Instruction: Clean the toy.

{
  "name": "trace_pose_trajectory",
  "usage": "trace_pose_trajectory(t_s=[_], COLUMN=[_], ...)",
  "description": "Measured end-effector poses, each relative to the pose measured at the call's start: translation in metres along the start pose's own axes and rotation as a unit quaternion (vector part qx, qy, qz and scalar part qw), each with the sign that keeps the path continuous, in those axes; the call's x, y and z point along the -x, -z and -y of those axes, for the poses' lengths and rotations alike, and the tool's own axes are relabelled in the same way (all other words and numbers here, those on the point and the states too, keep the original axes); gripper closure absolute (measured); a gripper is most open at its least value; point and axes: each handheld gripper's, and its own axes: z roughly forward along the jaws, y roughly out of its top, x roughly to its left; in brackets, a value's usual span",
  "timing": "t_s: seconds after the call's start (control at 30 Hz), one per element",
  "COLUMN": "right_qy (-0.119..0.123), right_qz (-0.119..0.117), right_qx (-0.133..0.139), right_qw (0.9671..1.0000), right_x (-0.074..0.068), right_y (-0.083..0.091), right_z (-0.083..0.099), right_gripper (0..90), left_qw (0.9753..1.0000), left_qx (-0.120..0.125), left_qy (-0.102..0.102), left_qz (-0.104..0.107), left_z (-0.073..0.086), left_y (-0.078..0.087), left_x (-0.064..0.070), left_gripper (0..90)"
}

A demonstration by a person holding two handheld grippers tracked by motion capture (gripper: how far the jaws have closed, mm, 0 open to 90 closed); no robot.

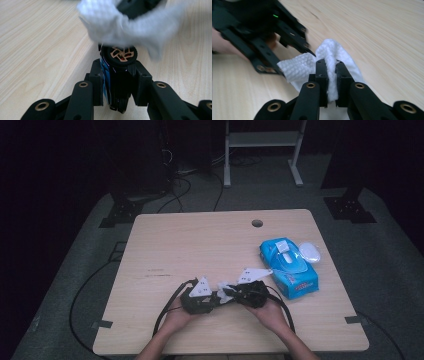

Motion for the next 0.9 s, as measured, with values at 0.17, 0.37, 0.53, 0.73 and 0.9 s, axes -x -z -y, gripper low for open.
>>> trace_pose_trajectory(t_s=[0.17, 0.37, 0.53, 0.73, 0.9], right_qy=[0.015, -0.015, -0.006, -0.008, -0.028], right_qz=[-0.012, 0.024, -0.017, 0.003, 0.014], right_qx=[0.000, 0.000, 0.010, 0.002, 0.007], right_qw=[0.9998, 0.9996, 0.9998, 1.0000, 0.9995], right_x=[-0.005, 0.011, -0.003, 0.007, 0.013], right_y=[-0.005, 0.007, -0.004, 0.002, 0.007], right_z=[-0.003, 0.006, 0.000, 0.002, 0.006], right_gripper=[82.5, 82.6, 82.2, 82.4, 82.4], left_qw=[1.0000, 1.0000, 1.0000, 1.0000, 1.0000], left_qx=[0.000, 0.001, -0.001, 0.000, -0.002], left_qy=[0.000, 0.003, 0.002, 0.006, 0.004], left_qz=[-0.002, -0.002, -0.002, -0.001, -0.005], left_z=[0.001, 0.000, 0.000, 0.001, 0.000], left_y=[0.001, 0.000, 0.000, 0.001, 0.001], left_x=[0.000, 0.000, 0.000, -0.001, -0.001], left_gripper=[67.2, 67.3, 67.3, 67.4, 67.4])
